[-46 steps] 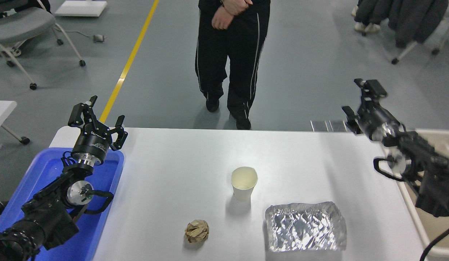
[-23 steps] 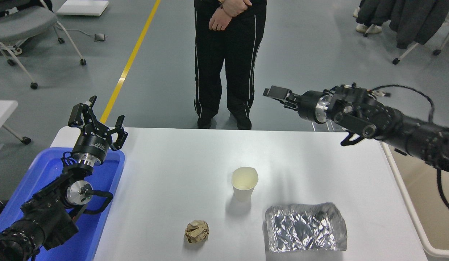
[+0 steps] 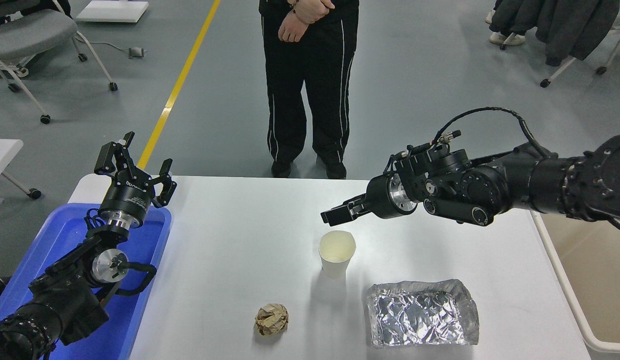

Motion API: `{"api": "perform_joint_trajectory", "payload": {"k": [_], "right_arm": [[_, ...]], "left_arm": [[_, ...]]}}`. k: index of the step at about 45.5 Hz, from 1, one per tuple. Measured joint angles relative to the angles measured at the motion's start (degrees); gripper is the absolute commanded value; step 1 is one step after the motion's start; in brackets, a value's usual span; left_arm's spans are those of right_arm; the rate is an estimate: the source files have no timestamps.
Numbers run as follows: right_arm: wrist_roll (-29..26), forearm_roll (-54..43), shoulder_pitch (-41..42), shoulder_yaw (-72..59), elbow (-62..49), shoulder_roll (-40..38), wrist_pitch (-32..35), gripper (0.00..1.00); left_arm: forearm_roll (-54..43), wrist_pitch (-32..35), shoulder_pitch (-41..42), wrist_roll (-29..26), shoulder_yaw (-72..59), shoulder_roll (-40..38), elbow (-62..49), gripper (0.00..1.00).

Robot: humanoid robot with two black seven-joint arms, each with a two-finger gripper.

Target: Dispose of the paper cup in the dustbin

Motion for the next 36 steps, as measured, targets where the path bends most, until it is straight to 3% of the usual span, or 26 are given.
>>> {"api": "perform_joint_trajectory", "payload": {"k": [36], "right_arm": [[-1.1,-0.8,-10.1,-1.2,-7.8,2.4,-3.0,0.97]], "left_arm": [[0.0,0.0,0.0,0.0,0.0,0.0,0.0,1.00]]}}
